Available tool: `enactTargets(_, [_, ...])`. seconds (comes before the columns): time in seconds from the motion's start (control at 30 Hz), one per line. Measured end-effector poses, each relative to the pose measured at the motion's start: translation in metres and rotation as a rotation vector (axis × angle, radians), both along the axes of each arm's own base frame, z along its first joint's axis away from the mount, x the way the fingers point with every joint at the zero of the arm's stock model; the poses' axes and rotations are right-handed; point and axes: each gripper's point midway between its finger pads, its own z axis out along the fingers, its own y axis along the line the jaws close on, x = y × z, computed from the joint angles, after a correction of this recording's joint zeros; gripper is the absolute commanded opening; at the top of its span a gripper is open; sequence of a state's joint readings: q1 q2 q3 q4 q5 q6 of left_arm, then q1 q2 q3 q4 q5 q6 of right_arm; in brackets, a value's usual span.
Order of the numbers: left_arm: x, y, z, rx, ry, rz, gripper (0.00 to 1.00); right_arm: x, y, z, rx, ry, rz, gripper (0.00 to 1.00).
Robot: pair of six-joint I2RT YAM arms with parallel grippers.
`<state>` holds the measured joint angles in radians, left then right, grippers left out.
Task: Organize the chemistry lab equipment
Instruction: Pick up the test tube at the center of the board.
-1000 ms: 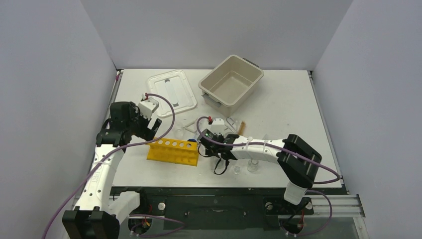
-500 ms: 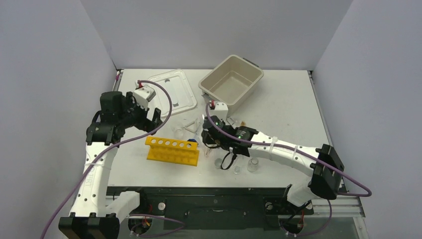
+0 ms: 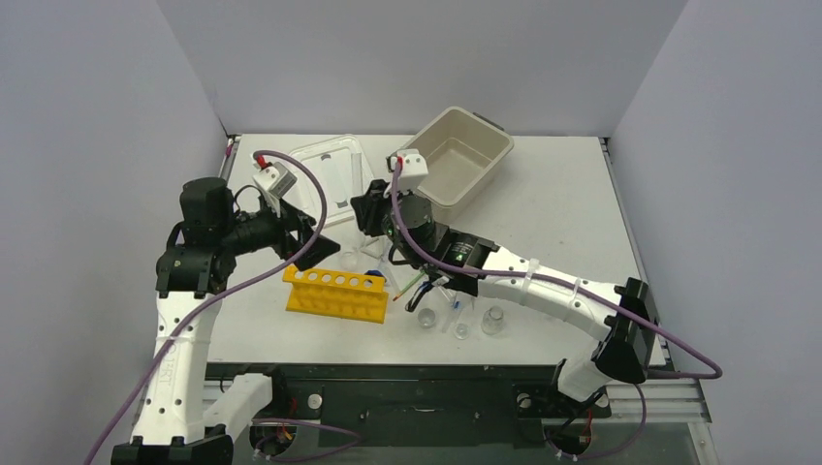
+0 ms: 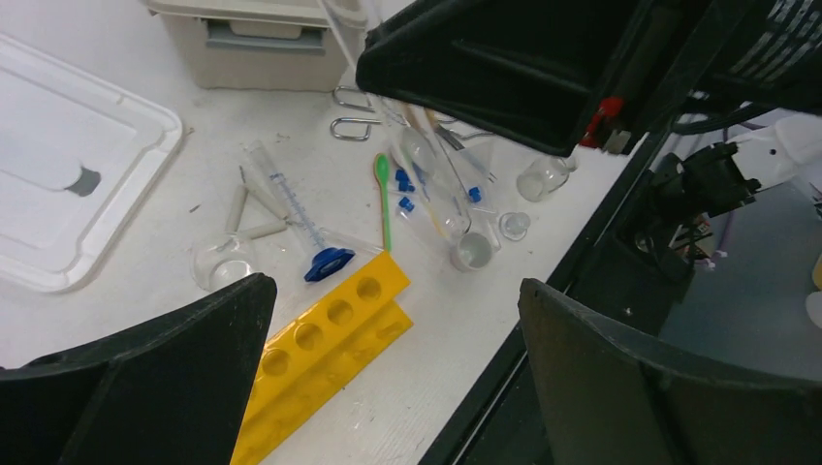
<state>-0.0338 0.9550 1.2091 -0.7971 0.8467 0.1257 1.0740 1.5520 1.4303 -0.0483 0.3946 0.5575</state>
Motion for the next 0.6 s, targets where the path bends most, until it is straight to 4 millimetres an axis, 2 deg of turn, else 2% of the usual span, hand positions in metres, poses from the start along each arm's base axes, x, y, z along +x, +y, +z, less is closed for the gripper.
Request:
enactTargets(0.17, [-0.003,-0.011,0.011,-0.082,0.013,-0.042,0.97,-0.02,0.019,0.004,0.04,-0.075,0.029,0.0])
enactTargets(0.27, [-0.003,-0.016,0.009,-0.126,0.036,-0.062,0.99,-0.032,0.027,0.005,0.075,-0.106,0.049,0.0])
enactTargets(0.33, [-0.004,-0.018,0.001,-0.148,0.069,-0.069,0.89,-0.038,0.028,0.005,0.098,-0.128,0.051,0.0])
enactTargets(0.37, [-0.004,-0.019,-0.002,-0.158,0.085,-0.071,0.81,-0.04,0.029,0.005,0.109,-0.135,0.052,0.0])
enactTargets(0.43, [-0.005,-0.022,-0.004,-0.174,0.101,-0.089,0.74,-0.043,0.029,0.006,0.125,-0.149,0.055,0.0])
enactTargets(0.6, [-0.01,-0.027,-0.001,-0.205,0.091,-0.145,0.68,-0.05,0.033,0.021,0.191,-0.185,0.06,0.0])
